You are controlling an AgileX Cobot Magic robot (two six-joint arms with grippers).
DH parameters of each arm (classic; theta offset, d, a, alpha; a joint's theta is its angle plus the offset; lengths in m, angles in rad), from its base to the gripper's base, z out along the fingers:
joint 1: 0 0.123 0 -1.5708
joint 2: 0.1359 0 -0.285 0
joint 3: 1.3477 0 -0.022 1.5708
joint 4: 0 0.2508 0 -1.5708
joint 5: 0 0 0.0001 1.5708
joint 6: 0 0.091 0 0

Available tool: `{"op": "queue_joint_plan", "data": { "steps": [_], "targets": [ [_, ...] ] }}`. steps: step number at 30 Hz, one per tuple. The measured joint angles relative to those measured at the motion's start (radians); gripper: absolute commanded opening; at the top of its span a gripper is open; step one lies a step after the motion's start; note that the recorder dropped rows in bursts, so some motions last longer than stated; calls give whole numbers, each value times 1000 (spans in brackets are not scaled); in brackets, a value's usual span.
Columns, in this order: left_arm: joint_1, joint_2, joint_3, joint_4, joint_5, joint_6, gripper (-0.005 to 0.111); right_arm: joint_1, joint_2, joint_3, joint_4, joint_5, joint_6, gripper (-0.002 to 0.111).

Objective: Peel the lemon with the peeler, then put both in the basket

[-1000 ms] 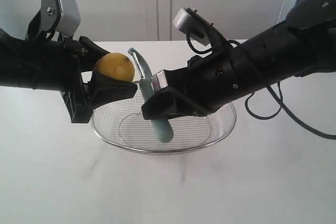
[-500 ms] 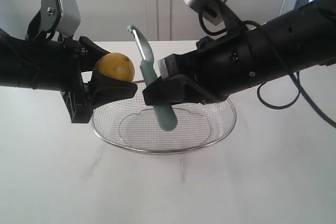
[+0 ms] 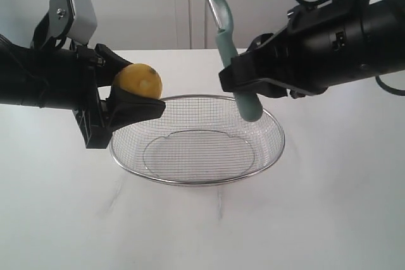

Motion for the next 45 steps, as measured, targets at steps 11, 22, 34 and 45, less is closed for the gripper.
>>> {"op": "queue_joint_plan", "data": {
  "steps": [11, 22, 34, 45],
  "targets": [
    [0, 0, 0, 0, 0, 0, 0, -94, 99, 0, -83, -19, 62, 0],
    [0, 0, 0, 0, 0, 0, 0, -101, 351, 0, 215, 108, -212, 0],
    [0, 0, 0, 0, 2, -1, 0, 6, 429, 0, 393, 195, -335, 0],
    [0, 0, 0, 0, 15, -1, 0, 9, 429, 0, 476, 222, -351, 0]
  ]
}}
